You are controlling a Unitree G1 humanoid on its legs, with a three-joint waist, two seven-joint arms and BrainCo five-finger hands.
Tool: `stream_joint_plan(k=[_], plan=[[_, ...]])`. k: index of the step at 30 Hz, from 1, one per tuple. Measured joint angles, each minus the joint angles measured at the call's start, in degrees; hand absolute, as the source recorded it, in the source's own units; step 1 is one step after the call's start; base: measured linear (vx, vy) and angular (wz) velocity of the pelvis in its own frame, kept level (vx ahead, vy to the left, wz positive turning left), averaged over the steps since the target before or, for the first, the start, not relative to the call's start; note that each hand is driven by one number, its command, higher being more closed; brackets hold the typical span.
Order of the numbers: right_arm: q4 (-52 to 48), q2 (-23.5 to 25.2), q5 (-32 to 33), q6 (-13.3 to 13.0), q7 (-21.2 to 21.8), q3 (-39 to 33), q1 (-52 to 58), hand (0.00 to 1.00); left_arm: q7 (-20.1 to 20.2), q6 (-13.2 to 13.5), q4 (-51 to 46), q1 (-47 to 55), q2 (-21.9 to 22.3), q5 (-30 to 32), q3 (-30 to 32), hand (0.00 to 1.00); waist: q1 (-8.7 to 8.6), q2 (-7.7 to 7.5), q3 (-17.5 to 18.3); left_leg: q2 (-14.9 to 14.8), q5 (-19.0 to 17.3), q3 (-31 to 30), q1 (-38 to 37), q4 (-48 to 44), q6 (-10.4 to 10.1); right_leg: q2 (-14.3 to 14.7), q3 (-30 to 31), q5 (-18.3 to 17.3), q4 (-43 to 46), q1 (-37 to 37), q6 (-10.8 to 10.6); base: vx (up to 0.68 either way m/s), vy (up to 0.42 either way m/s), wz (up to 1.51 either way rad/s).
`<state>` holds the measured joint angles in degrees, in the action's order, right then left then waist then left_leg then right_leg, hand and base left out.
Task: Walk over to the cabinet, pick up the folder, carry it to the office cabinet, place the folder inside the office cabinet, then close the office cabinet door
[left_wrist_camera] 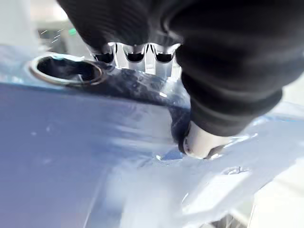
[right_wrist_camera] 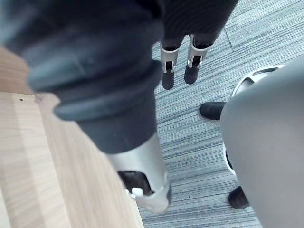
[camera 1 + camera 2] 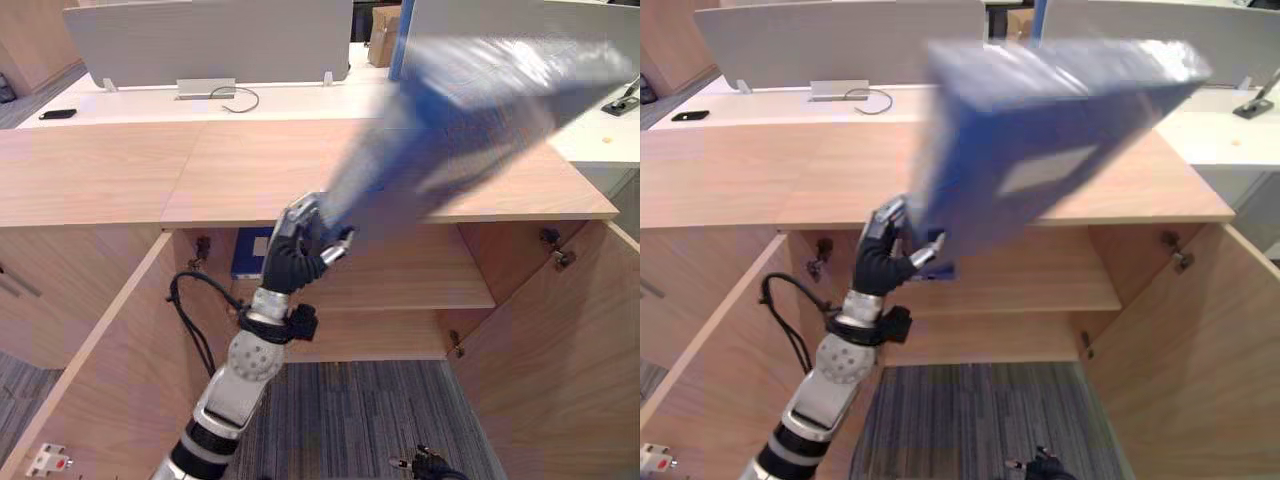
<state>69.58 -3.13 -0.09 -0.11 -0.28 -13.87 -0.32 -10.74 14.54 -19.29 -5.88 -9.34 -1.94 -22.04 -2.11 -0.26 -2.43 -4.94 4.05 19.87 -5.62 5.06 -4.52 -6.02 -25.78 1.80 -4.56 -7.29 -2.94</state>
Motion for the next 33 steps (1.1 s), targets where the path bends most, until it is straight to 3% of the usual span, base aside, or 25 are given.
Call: stream_joint_plan(k=[1,6,8,10,13,15,19,23,28,33], plan=[[0.0,-0.2,1.3,0.0,0.1,0.5,0.0,0.00,2.5,0.3,-0.5,2.8,0.0,-7.7,0.0,1.00,0.07,0.05,0.0,-0.1,0.0,0.0,0.0,0.2,0.1,0.1,0.2,0.0,0.2,0.2,0.0,-0.08,-0.002,-0.05],[-6.5,-0.9,5.4,-0.3,-0.2,8.6,1.8,0.00,8.3,0.7,-2.7,10.6,0.3,-29.2,3.6,1.00,0.77,0.18,0.1,-0.2,0.1,0.4,1.0,0.2,0.2,0.0,0.8,-0.1,0.7,1.6,-0.1,-0.06,0.006,-0.05],[-18.5,-0.8,8.8,-1.1,-0.3,11.7,4.2,0.00,9.9,1.4,-4.5,13.4,1.4,-37.1,6.0,1.00,0.73,0.25,0.2,-0.1,0.3,0.4,1.4,0.2,0.4,0.0,0.8,-0.1,1.1,2.2,-0.1,0.00,0.000,0.00],[-30.1,-0.8,10.3,-1.7,-0.3,11.7,5.9,0.00,10.3,2.1,-5.7,15.5,2.4,-39.4,7.8,1.00,0.47,0.35,0.3,-0.1,0.4,0.6,1.5,0.0,0.4,0.0,0.8,-0.1,1.1,2.3,-0.1,0.00,0.000,0.00],[-50.3,-0.9,11.2,-4.4,-0.3,11.2,7.4,0.00,10.8,2.7,-6.8,19.0,2.6,-40.6,11.0,1.00,0.15,0.44,0.7,0.0,0.4,0.8,1.5,-0.1,0.4,0.1,0.8,-0.1,1.0,2.3,-0.1,0.00,0.000,0.00],[-57.5,-1.0,11.9,-5.6,-0.3,10.7,7.4,0.00,11.1,2.7,-6.8,19.8,2.4,-40.6,11.7,1.00,0.04,0.44,0.7,-0.1,0.4,0.8,1.4,-0.1,0.3,0.1,0.8,-0.1,1.0,2.3,-0.1,-0.02,-0.002,-0.01],[-72.0,-1.0,20.5,-9.0,1.0,10.5,7.1,0.00,11.3,2.3,-6.8,20.6,2.3,-40.4,12.5,1.00,-0.18,0.45,0.7,-0.1,0.4,1.4,0.7,0.0,0.3,0.1,1.5,-0.1,1.3,2.1,-0.1,-0.04,0.003,-0.07],[-78.6,-1.7,26.1,-9.7,3.1,10.6,4.8,0.00,12.3,1.7,-6.8,20.6,2.2,-39.2,13.7,1.00,-0.27,0.45,0.7,-0.1,0.3,2.1,0.4,0.0,0.4,0.1,2.5,0.1,1.5,2.4,0.1,-0.06,0.003,-0.12],[-84.2,-6.3,33.4,-10.1,8.0,11.4,0.8,0.00,14.1,0.5,-6.8,20.6,0.9,-37.8,14.1,1.00,-0.28,0.43,0.7,-0.2,0.3,2.3,0.4,0.0,0.4,0.5,2.8,0.3,1.3,2.4,0.2,-0.04,-0.010,-0.02],[-85.3,-9.0,38.2,-10.1,11.7,12.0,-3.3,0.00,15.2,0.4,-6.7,20.6,0.4,-36.8,14.2,1.00,-0.25,0.42,0.7,-0.3,0.3,2.4,0.4,-0.1,0.4,0.6,2.8,0.3,1.3,2.4,0.2,0.00,0.000,0.00]])
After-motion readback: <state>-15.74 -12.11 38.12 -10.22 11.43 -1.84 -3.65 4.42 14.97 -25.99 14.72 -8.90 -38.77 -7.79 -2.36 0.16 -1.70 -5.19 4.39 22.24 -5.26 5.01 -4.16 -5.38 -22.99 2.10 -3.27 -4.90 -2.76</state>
